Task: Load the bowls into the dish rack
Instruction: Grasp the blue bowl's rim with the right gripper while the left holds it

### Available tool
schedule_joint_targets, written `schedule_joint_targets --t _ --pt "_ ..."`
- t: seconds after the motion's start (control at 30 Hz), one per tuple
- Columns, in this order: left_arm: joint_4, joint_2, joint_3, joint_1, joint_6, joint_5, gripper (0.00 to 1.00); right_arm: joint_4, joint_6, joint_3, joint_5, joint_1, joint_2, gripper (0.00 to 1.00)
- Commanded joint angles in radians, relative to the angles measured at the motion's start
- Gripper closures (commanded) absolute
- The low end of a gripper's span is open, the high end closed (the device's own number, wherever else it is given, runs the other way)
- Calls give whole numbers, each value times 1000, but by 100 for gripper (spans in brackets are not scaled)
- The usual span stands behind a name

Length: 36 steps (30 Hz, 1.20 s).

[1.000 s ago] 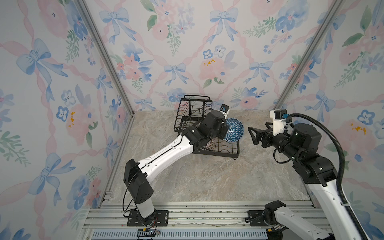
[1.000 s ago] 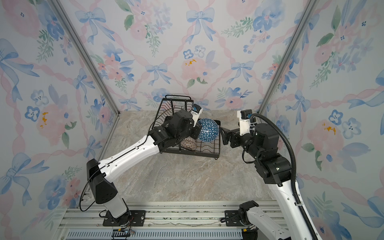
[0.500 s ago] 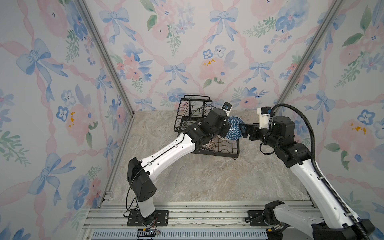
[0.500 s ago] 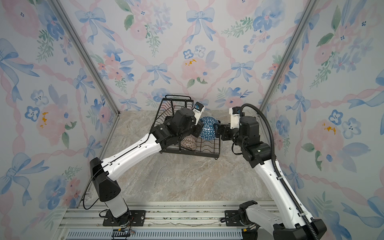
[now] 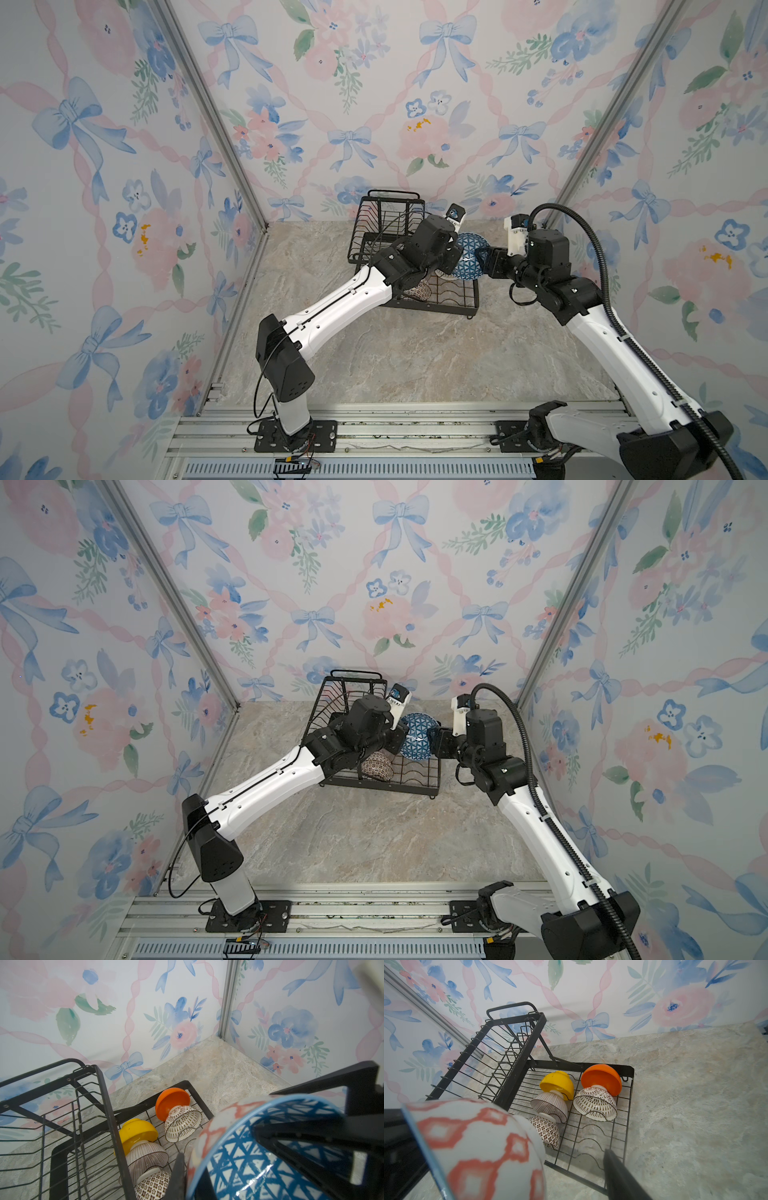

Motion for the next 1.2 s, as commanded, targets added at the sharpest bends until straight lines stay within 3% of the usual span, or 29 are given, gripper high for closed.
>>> schedule_joint_targets --t 0.0,0.4,0.53,0.7,0.73,0.93,0.97,1.17 --pt "49 1 37 -2 0 26 100 24 9 31 18 11 12 46" --pt "51 -4 21 -3 -12 67 100 8 -8 50 44 20 15 77" --pt "58 -16 0 -3 -14 84 100 -2 -18 53 56 22 11 100" --pt "63 -34 -25 4 -14 107 100 -15 -39 52 74 27 3 100" --pt "63 -39 -32 8 -11 119 96 -17 -44 51 77 26 0 100" --pt "63 -130 -120 41 -6 140 6 -21 -102 33 113 10 -13 100" --pt "63 -148 -134 48 -5 146 2 -17 -113 29 118 7 -12 100" --pt "61 -304 -274 80 -13 162 2 95 -255 -37 185 -3 16 100"
